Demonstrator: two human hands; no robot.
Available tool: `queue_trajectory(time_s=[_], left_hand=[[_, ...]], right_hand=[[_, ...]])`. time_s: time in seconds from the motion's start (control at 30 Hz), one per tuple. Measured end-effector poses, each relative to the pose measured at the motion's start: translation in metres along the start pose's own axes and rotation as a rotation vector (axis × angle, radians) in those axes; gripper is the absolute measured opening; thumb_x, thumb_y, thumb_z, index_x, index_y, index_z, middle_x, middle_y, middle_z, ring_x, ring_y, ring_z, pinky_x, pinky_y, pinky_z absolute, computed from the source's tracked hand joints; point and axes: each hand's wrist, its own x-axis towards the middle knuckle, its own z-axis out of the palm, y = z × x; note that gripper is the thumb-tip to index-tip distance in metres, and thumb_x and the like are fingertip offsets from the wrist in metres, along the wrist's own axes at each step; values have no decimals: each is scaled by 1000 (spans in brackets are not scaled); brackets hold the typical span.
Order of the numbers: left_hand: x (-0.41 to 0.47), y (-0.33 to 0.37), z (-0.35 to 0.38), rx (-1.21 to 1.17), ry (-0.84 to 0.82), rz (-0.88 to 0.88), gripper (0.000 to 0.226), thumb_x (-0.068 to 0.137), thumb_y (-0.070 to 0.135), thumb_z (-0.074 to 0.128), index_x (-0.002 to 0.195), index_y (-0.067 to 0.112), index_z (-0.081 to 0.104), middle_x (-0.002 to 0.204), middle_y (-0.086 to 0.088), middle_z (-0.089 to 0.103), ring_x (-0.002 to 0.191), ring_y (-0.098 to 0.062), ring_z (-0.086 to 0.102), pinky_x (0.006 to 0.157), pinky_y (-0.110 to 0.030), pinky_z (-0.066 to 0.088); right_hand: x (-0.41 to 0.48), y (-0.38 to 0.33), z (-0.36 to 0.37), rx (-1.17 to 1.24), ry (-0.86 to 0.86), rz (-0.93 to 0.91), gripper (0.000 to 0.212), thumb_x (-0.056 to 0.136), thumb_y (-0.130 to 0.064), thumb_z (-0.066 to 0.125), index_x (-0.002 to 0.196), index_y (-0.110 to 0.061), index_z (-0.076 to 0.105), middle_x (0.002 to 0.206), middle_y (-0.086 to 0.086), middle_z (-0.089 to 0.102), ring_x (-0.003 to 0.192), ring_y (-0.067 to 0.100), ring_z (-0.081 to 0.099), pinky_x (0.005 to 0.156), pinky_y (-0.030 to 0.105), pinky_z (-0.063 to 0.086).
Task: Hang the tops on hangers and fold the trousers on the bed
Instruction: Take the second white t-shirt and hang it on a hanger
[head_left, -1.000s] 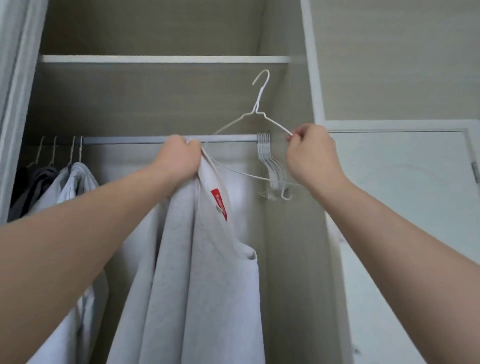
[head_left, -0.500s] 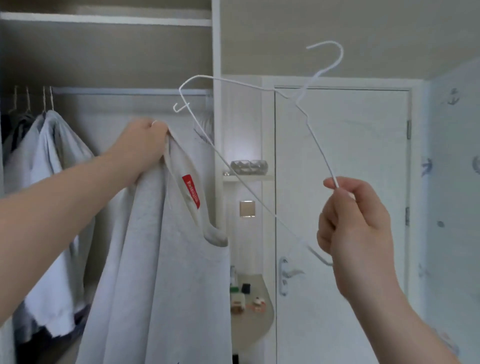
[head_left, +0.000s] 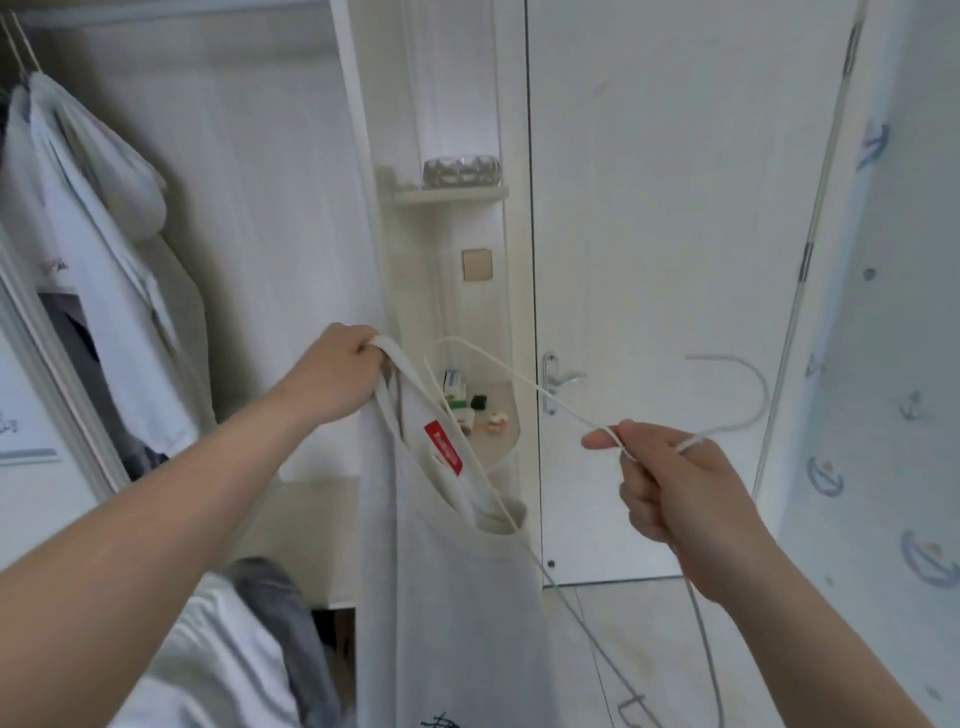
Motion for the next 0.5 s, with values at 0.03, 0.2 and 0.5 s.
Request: queue_trajectory(time_s=[0.03,0.2,0.5], left_hand=[[-7,1,11,-11,-18,-15,28,98,6,39,87,-7,62,89,-24,66,79,-34,60,67,-25,49],[-41,-2,57,-327,-97,-258,35,98,2,37,96,0,71,99,-23,72,91,-35,70,81,-41,63],[-75,-6,105,-95,-197,-149,40,97,6,41,60,15,55,59,-1,47,57,-19,43,56,-28,32]], right_hand=[[-13,7,-5,-36,6,-25,28,101,-24,52,94,-14,78,52,-4,28,42,13,21,42,18,21],[-72,41,-14,-156,48,-216,28,98,-37,55,99,-20,77,48,-5,27,43,13,23,44,17,21],[-145,93,-3,-381,97,-172,22,92,-38,54,95,-34,75,42,0,35,39,8,27,43,20,18]])
